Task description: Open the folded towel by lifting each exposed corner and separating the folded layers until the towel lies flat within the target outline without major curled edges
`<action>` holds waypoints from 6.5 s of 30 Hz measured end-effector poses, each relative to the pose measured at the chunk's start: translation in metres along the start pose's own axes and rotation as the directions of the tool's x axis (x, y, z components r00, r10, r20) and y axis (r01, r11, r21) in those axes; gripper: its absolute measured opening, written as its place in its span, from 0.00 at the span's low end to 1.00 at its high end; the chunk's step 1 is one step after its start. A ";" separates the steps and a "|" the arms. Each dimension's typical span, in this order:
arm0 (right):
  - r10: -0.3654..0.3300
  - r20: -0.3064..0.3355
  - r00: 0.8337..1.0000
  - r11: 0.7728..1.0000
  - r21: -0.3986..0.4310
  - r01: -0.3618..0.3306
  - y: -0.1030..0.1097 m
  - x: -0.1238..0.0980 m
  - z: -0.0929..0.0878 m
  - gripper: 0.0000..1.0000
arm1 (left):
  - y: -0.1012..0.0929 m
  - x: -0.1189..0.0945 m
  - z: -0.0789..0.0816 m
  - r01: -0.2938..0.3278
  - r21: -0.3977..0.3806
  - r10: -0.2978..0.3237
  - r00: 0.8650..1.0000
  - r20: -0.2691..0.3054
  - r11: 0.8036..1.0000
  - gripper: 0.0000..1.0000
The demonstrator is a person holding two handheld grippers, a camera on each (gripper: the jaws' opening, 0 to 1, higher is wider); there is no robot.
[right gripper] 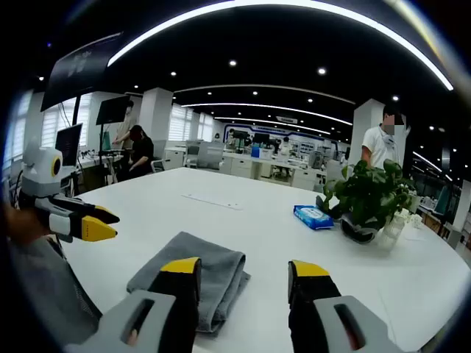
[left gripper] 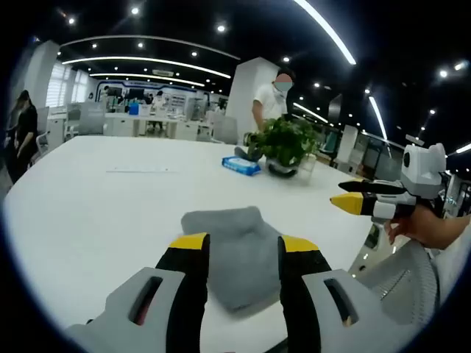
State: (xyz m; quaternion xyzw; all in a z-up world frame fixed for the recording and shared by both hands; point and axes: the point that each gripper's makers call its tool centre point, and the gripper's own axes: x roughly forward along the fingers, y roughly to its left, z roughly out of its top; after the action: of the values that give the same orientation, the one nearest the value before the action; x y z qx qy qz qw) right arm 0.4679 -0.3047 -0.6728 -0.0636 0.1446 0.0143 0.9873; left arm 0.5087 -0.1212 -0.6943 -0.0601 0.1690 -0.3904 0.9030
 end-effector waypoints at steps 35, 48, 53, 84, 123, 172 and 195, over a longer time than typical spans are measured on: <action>-0.122 0.035 0.992 0.993 0.008 0.121 -0.023 -0.009 0.005 0.52 | -0.026 0.032 -0.036 0.128 0.170 -0.105 0.985 -0.138 0.977 0.38; -0.130 0.004 0.992 0.991 0.014 0.130 -0.026 -0.006 -0.002 0.53 | -0.050 0.069 -0.080 0.252 0.219 -0.193 0.947 -0.256 0.943 0.37; -0.133 -0.006 0.991 0.991 0.022 0.133 -0.027 -0.006 -0.004 0.53 | -0.060 0.079 -0.091 0.286 0.222 -0.218 0.934 -0.284 0.932 0.37; -0.115 -0.065 0.991 0.993 0.012 0.116 -0.024 -0.001 -0.015 0.53 | -0.032 0.132 -0.088 0.275 0.223 -0.211 0.939 -0.271 0.935 0.34; -0.107 -0.070 0.992 0.994 0.013 0.108 -0.022 0.000 -0.016 0.52 | -0.068 0.148 -0.082 0.242 0.248 -0.175 0.948 -0.265 0.938 0.05; 0.289 -0.262 0.921 0.955 0.017 -0.295 0.065 0.065 -0.028 0.10 | 0.071 0.017 0.049 -0.187 -0.099 0.203 0.960 0.192 0.977 0.04; 0.296 -0.541 0.787 0.943 0.035 -0.331 0.119 0.105 -0.116 0.01 | 0.153 -0.044 0.007 -0.408 -0.288 0.438 0.898 0.046 0.866 0.04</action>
State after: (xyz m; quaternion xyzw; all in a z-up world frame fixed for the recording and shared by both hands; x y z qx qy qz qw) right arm 0.5297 -0.2004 -0.8272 -0.0705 0.4241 0.1640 0.8879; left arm 0.5875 0.0159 -0.7128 -0.1661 0.1800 -0.1520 0.9575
